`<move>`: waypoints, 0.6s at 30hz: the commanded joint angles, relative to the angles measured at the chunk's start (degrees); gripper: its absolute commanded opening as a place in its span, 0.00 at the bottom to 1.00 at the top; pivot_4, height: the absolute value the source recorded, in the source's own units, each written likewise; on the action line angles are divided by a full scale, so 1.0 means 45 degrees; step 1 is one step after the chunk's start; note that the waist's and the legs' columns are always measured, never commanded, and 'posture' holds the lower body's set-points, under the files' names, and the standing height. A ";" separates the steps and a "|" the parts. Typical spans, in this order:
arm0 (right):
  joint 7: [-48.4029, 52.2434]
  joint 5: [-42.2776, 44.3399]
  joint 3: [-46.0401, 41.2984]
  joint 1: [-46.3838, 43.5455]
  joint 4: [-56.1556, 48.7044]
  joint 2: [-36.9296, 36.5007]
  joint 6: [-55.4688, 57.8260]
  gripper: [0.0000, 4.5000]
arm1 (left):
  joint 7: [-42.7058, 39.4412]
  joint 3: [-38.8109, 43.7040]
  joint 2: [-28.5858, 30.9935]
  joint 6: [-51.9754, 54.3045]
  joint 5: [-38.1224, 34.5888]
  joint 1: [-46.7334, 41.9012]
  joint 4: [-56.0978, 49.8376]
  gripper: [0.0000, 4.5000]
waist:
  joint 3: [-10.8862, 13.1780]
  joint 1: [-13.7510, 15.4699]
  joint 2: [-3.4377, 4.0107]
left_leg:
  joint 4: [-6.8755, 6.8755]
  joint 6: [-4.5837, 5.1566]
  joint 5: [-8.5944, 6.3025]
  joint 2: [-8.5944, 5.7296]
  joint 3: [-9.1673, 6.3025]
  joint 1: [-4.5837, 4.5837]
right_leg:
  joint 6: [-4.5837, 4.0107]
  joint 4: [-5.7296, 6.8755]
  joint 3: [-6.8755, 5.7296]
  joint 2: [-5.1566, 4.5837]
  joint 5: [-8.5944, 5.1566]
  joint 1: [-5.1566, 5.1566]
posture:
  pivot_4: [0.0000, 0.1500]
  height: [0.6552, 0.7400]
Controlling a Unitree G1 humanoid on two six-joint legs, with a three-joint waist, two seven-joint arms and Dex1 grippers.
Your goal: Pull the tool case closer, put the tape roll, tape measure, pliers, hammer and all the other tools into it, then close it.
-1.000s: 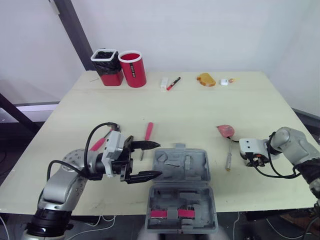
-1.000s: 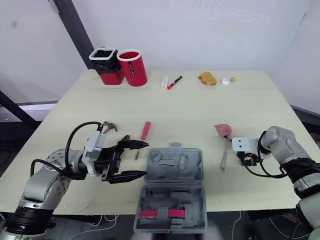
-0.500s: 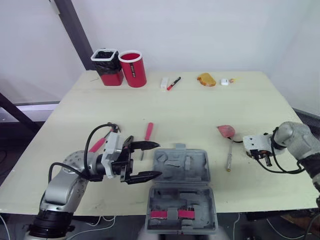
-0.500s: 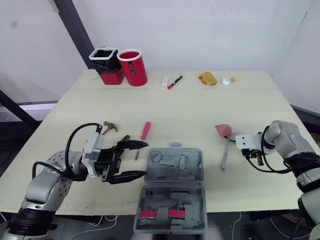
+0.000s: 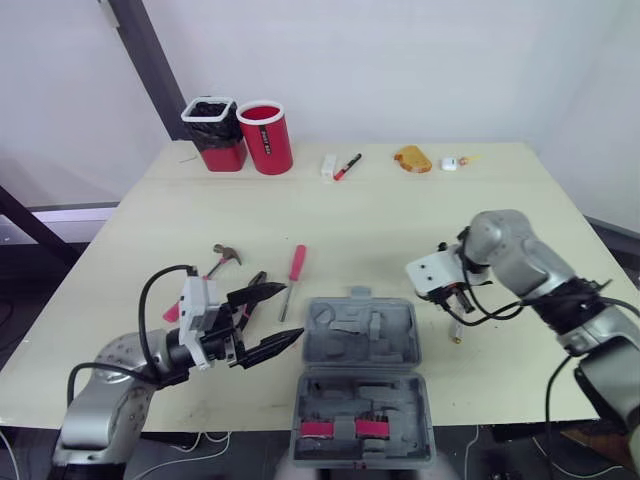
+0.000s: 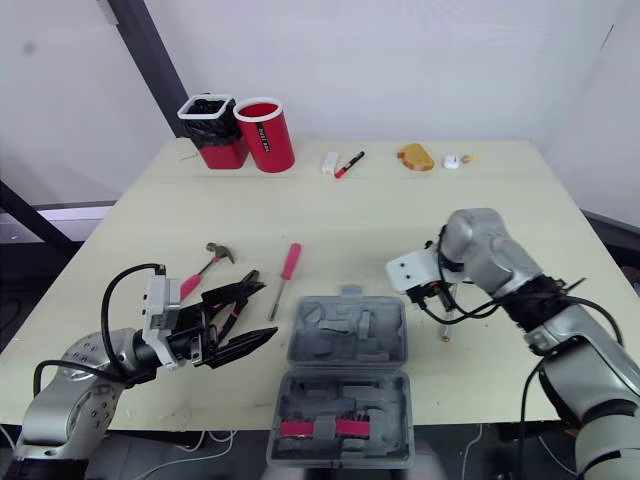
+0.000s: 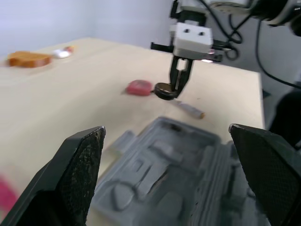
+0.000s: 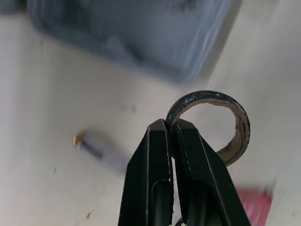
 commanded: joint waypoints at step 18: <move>-0.1706 -0.0631 0.2074 -0.3092 0.4280 0.6310 -0.0963 0.00 | 0.3711 0.1653 -0.2270 -0.0799 0.0027 0.3845 -0.2581 1.00 | 0.0001 -0.0019 0.0000 | -0.0016 -0.0018 0.0008 0.0001 -0.0010 0.0006 | -0.0073 0.0006 -0.0057 -0.0019 -0.0016 0.0001 | 1.00 1.00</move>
